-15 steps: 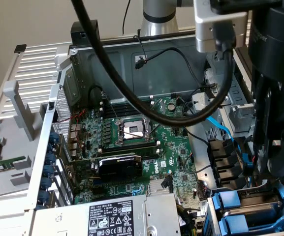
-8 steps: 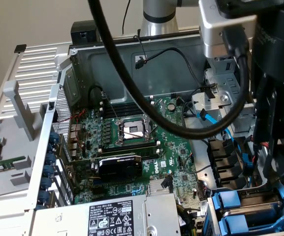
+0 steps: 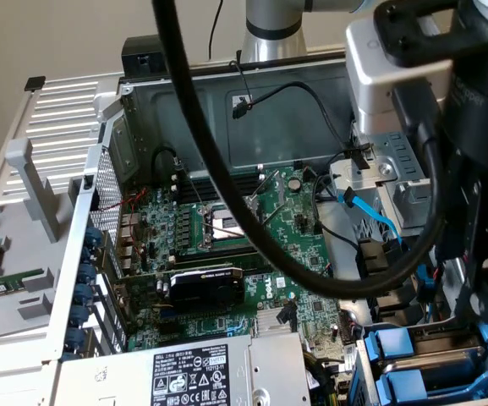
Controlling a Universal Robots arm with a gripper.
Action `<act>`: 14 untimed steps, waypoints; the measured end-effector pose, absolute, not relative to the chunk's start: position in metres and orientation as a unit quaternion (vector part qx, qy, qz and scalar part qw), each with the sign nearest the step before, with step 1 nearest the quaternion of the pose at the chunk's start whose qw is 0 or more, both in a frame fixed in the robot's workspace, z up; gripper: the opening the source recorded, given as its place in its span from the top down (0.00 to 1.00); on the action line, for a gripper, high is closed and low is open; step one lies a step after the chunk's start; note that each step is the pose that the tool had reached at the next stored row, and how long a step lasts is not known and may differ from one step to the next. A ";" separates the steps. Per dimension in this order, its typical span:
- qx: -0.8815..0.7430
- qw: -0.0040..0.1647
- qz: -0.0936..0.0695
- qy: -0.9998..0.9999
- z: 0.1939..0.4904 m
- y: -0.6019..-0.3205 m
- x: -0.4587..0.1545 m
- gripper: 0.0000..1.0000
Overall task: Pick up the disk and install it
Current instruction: 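Insert the first disk wire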
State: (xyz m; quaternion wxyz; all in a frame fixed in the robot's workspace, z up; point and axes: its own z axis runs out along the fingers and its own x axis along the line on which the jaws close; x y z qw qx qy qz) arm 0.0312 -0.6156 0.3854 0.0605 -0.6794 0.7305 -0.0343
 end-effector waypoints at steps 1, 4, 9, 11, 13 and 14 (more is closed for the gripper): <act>-0.680 0.063 -0.032 0.730 0.384 -0.617 0.031 0.51; -0.681 0.067 -0.027 0.729 0.381 -0.620 0.031 0.51; -0.682 0.070 -0.023 0.727 0.374 -0.626 0.032 0.53; -0.683 0.072 -0.021 0.727 0.372 -0.627 0.033 0.59; -0.684 0.073 -0.019 0.726 0.370 -0.628 0.034 0.66; -0.685 0.074 -0.018 0.725 0.369 -0.628 0.034 0.66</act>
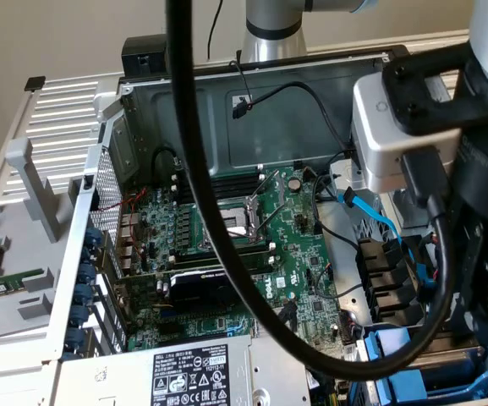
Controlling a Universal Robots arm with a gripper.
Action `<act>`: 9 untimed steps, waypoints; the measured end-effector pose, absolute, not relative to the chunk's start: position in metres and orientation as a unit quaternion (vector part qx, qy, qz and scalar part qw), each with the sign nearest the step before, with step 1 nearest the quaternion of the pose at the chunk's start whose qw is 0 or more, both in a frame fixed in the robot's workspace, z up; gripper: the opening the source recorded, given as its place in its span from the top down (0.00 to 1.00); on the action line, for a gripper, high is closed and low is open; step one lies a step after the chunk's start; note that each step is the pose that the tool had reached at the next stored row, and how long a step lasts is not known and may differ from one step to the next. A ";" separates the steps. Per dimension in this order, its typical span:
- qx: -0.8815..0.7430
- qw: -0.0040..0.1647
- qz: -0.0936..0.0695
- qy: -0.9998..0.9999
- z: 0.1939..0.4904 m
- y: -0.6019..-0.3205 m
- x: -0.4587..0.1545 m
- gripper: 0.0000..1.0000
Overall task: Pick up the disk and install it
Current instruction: 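Insert the first disk wire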
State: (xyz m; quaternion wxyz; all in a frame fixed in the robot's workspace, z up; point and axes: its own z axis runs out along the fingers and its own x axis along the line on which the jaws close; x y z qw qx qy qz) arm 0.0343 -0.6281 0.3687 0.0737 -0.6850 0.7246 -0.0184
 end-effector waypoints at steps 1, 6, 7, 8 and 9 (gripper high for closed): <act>-0.687 0.075 -0.017 0.723 0.368 -0.628 0.035 0.66; -0.705 0.077 -0.013 0.705 0.363 -0.628 0.036 0.66; -0.710 0.077 -0.012 0.700 0.362 -0.628 0.036 0.66; -0.715 0.077 -0.012 0.695 0.361 -0.628 0.036 0.66; -0.719 0.078 -0.011 0.691 0.360 -0.628 0.037 0.66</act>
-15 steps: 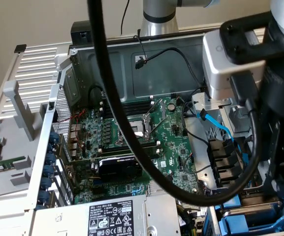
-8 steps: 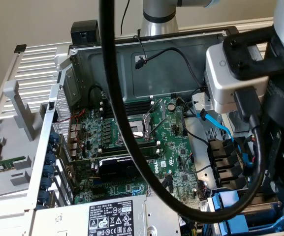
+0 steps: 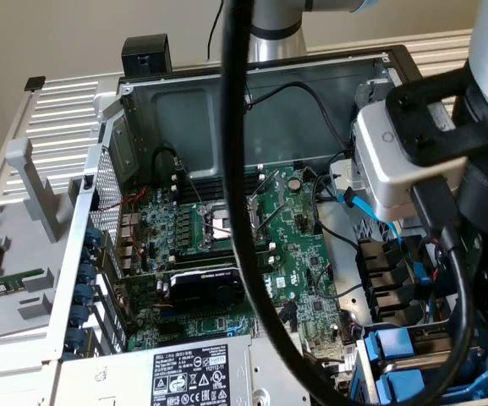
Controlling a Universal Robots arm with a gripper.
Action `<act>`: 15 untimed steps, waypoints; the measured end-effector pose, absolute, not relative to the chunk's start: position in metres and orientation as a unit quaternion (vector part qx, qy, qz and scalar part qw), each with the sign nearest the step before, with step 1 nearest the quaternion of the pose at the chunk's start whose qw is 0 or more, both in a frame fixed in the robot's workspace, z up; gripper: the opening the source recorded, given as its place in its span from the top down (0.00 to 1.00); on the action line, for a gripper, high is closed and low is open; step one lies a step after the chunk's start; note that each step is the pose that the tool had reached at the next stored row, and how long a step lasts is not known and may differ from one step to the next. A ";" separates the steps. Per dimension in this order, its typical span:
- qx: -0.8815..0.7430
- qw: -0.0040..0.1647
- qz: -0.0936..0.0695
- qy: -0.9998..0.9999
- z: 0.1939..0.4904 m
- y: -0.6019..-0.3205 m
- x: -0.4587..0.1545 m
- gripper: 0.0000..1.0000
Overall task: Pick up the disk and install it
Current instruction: 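Insert the first disk wire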
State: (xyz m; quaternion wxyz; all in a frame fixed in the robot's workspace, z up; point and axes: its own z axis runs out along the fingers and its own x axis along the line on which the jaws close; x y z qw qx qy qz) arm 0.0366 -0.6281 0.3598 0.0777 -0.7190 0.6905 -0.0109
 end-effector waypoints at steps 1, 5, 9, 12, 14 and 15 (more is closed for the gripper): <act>-0.723 0.078 -0.010 0.686 0.359 -0.628 0.037 0.66; -0.735 0.080 -0.007 0.673 0.355 -0.628 0.038 0.66; -0.741 0.083 -0.003 0.666 0.351 -0.629 0.039 0.66; -0.745 0.084 0.000 0.662 0.348 -0.629 0.040 0.66; -0.747 0.085 0.002 0.660 0.346 -0.629 0.041 0.66; -0.748 0.085 0.003 0.658 0.345 -0.629 0.041 0.66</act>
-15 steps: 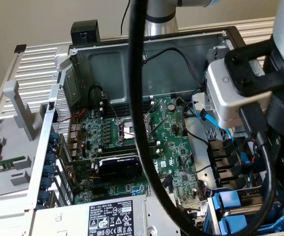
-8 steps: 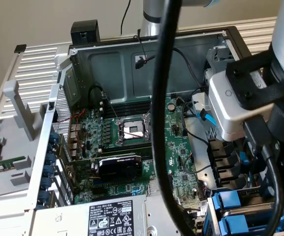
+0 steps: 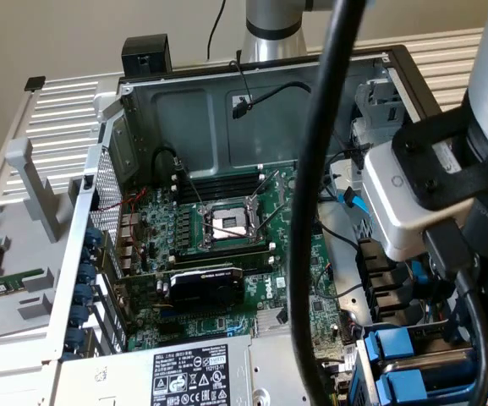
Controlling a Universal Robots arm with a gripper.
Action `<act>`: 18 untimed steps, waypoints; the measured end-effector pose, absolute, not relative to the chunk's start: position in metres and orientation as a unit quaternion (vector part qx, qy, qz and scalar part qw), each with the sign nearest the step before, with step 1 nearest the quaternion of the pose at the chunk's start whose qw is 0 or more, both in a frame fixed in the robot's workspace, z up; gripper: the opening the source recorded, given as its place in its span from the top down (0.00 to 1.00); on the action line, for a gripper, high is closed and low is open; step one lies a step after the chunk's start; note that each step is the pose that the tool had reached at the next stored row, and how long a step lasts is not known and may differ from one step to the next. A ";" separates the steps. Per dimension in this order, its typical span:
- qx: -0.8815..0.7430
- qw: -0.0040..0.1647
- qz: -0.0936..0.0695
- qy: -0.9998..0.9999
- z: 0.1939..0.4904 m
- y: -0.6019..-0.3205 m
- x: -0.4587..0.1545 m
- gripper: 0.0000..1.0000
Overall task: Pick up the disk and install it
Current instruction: 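Insert the first disk wire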
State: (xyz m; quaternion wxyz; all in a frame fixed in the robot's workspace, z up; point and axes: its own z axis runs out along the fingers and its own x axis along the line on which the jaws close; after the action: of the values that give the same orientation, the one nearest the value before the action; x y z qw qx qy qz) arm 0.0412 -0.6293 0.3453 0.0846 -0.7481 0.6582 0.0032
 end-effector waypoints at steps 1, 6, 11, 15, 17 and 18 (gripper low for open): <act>-0.749 0.084 0.005 0.657 0.345 -0.629 0.042 0.66; -0.755 0.083 0.011 0.650 0.345 -0.630 0.043 0.66; -0.759 0.083 0.013 0.646 0.347 -0.632 0.047 0.66; -0.760 0.081 0.015 0.644 0.352 -0.634 0.051 0.66; -0.761 0.079 0.017 0.643 0.352 -0.635 0.052 0.66; -0.762 0.078 0.019 0.643 0.352 -0.635 0.052 0.66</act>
State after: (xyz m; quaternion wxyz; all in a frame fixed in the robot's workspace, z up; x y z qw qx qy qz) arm 0.0522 -0.6354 0.3523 0.0779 -0.7619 0.6427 0.0188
